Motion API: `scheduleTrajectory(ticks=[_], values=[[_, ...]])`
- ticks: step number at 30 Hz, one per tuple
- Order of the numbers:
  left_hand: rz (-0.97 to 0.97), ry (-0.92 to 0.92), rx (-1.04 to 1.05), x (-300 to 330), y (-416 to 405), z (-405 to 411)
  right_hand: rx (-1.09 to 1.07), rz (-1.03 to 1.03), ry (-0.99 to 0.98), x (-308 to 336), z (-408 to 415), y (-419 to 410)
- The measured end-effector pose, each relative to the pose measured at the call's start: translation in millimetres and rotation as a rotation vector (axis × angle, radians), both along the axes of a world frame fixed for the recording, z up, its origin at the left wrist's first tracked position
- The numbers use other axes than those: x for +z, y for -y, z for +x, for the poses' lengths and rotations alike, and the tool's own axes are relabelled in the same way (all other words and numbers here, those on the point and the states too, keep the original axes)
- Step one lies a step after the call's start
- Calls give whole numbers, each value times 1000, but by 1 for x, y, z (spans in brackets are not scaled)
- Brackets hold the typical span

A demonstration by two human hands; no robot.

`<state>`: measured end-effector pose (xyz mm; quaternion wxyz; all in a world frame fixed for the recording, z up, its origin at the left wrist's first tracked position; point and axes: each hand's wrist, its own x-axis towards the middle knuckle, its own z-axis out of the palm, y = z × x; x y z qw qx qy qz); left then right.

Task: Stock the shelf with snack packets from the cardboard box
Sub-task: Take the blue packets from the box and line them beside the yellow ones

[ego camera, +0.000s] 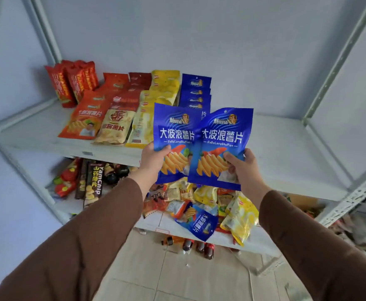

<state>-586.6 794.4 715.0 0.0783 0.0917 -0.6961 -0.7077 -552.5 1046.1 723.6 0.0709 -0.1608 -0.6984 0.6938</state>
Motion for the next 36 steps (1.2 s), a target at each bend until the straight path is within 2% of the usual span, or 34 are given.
scheduleTrajectory(ticks=[7, 16, 27, 36], values=[[-116, 62, 3, -9, -41, -106, -113, -83, 42, -10, -69, -44], [-199, 119, 17, -38, -60, -212, -195, -94, 58, -25, -137, -53], [-326, 180, 93, -55, -60, -260, -151, -97, 139, -40, -192, -53], [-429, 87, 81, -49, -66, -265, -111, -103, 161, -38, -213, -54]])
